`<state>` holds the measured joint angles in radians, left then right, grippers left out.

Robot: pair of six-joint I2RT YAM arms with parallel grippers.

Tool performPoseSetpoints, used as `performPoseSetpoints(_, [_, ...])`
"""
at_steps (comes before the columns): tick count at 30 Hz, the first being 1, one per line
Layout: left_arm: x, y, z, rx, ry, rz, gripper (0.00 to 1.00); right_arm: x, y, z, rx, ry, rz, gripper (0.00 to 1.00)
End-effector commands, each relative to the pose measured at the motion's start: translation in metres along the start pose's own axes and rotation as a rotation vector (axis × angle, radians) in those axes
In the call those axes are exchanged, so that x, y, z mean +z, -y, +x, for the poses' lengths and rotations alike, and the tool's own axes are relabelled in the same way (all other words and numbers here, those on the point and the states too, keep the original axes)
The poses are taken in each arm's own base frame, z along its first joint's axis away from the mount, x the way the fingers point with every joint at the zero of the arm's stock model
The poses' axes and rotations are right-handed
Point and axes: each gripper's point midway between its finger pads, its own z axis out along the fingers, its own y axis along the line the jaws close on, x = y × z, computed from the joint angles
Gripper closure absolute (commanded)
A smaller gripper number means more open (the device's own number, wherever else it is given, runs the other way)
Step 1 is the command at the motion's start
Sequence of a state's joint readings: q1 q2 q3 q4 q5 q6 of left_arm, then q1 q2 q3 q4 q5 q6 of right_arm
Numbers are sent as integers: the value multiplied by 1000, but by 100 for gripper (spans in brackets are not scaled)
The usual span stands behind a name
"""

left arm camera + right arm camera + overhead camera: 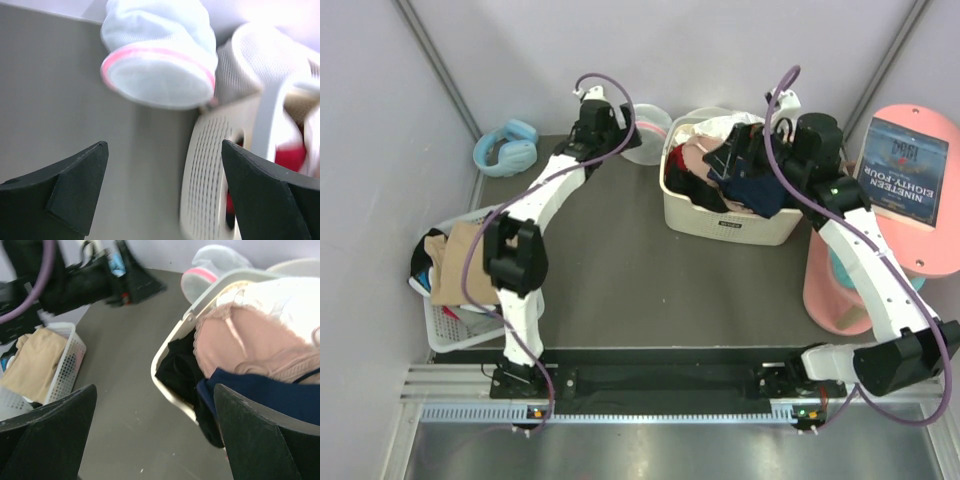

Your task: Unzip the laundry bag and remove the bra

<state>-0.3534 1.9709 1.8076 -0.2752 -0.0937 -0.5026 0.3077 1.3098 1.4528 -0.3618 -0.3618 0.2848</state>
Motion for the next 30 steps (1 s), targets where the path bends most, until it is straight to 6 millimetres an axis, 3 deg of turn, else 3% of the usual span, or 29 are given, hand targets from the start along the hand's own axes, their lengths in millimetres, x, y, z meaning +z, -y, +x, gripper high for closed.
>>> performPoseSetpoints(1, [48, 27, -46, -107, 182, 63, 1, -23, -16, 8, 33, 18, -16, 0])
performPoseSetpoints(2, [58, 33, -51, -112, 212, 87, 1, -25, -14, 20, 50, -5, -2, 0])
performPoseSetpoints(3, [61, 42, -66, -128, 248, 111, 1, -33, -17, 20, 64, 5, -2, 0])
performPoseSetpoints(4, [85, 31, -48, -138, 226, 79, 1, -36, -18, 22, 73, 5, 1, 0])
performPoseSetpoints(9, [124, 22, -42, -184, 305, 73, 1, -50, -27, 33, 108, -18, 12, 0])
performPoseSetpoints(15, [148, 4, -10, -240, 254, 30, 1, -60, -24, 36, 93, -35, 56, 0])
performPoseSetpoints(21, [159, 0, -2, -260, 261, 30, 4, -67, -27, 31, 76, -39, 58, 0])
performPoseSetpoints(23, [160, -4, 3, -258, 248, 17, 23, -67, -26, 35, 81, -44, 62, 0])
performPoseSetpoints(24, [160, -6, 6, -257, 242, 7, 43, -69, -26, 35, 80, -40, 59, 0])
performPoseSetpoints(25, [160, -7, 8, -253, 230, 0, 53, -69, -26, 36, 84, -42, 59, 0])
performPoseSetpoints(28, [151, -8, 10, -249, 209, -4, 80, -72, -27, 36, 82, -36, 57, 0])
performPoseSetpoints(30, [138, -11, 8, -251, 201, -22, 91, -73, -27, 36, 78, -33, 56, 0])
